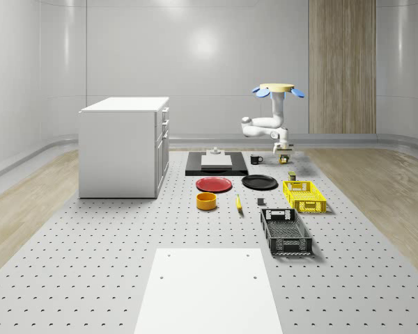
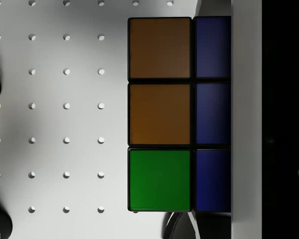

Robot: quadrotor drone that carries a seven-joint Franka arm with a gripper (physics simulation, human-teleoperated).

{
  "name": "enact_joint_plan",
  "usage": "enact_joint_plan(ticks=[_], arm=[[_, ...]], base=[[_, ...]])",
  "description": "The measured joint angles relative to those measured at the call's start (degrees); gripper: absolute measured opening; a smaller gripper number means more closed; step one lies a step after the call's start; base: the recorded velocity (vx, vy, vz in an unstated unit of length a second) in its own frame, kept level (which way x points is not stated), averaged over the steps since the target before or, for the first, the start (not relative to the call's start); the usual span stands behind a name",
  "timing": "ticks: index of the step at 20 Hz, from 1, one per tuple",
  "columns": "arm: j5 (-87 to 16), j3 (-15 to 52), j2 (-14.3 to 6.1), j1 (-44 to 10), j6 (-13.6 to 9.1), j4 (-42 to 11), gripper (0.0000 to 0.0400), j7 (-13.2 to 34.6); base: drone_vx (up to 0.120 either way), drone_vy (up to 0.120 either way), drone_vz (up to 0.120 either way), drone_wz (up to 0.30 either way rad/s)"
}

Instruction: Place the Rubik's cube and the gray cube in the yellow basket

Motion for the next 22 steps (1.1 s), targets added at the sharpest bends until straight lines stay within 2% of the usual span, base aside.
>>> enact_joint_plan(ticks=[6, 11, 22], arm=[[0.32, 0.10, -0.74, -0.19, 0.68, 0.04, 0.0325, 0.16], [0.57, 0.17, -1.31, -0.34, 1.21, 0.07, 0.0325, 0.28], [1.05, 0.31, -2.44, -0.64, 2.26, 0.12, 0.0325, 0.52]], base=[[0.120, 0.000, 0.000, 0.000], [0.120, 0.096, 0.000, 0.000], [0.120, 0.000, 0.000, 0.000]])
